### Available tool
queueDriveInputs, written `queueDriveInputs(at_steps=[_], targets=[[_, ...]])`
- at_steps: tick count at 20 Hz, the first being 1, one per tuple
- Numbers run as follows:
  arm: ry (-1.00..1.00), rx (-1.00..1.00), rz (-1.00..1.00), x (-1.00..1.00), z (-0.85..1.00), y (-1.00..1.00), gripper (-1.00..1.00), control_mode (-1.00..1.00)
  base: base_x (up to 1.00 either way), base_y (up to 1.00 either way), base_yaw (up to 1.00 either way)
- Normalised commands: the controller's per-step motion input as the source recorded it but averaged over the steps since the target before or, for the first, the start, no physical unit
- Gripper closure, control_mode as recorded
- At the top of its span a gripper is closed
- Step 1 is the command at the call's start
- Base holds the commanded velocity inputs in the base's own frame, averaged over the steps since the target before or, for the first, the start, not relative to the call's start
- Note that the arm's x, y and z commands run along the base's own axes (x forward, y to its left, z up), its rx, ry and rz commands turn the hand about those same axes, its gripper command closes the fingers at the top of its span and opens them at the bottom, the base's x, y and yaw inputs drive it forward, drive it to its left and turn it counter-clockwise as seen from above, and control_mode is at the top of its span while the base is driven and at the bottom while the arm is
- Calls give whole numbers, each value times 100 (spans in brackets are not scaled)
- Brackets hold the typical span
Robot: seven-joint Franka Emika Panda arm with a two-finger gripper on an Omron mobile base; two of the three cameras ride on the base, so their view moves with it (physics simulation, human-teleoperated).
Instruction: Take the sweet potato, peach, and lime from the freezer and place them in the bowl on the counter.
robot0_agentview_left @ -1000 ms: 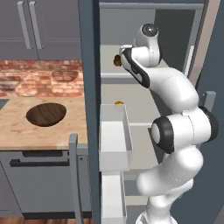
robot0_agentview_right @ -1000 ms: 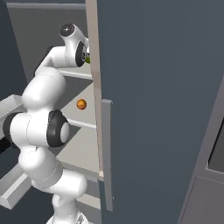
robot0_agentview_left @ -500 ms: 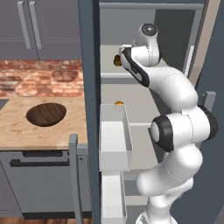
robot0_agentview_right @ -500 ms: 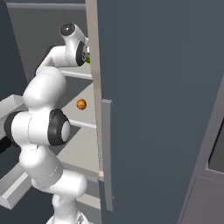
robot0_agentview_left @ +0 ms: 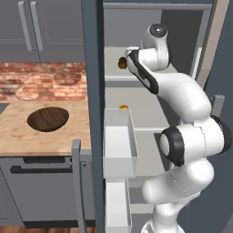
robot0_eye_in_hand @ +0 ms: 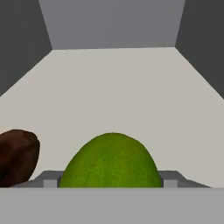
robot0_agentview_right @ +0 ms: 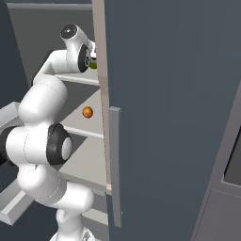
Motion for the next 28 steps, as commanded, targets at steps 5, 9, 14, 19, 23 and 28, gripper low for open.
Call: queueDriveInputs(at_steps=[5,9,14,19,23,28], targets=[[-1,0,0,-76,2,0,100,-100,0,0,0],[0,0,0,-92,1,0,100,-100,0,0,0],[6,0,0,-100,13,0,100,-100,0,0,0],[7,0,0,-100,13,0,100,-100,0,0,0],[7,0,0,-100,12,0,100,-100,0,0,0],[2,0,1,-89,4,-3,100,-100,0,0,0]])
